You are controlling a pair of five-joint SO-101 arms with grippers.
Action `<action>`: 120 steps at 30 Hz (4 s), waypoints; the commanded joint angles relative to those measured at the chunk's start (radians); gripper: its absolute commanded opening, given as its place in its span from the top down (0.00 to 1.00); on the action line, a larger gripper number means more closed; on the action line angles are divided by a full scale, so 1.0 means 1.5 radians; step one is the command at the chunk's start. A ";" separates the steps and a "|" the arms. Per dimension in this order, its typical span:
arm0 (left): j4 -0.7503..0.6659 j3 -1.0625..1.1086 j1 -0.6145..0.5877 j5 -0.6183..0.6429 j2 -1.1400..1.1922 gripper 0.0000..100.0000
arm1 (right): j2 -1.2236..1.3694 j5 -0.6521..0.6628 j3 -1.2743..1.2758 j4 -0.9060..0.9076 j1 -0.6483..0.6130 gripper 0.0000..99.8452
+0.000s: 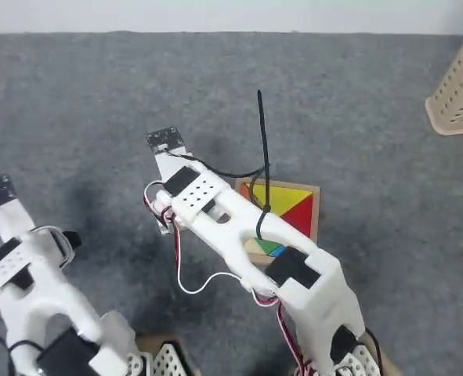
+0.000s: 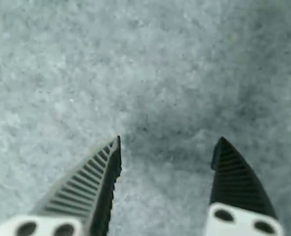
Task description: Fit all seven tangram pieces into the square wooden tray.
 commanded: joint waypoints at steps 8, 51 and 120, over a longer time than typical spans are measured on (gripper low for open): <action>-0.013 -0.002 0.003 0.004 -0.027 0.72 | -0.010 0.001 -0.071 -0.016 0.006 0.69; -0.013 -0.002 0.002 0.004 -0.027 0.72 | -0.008 0.029 -0.145 0.146 0.088 0.88; -0.014 -0.002 0.004 0.003 -0.027 0.72 | 0.100 0.001 -0.150 0.126 -0.018 0.79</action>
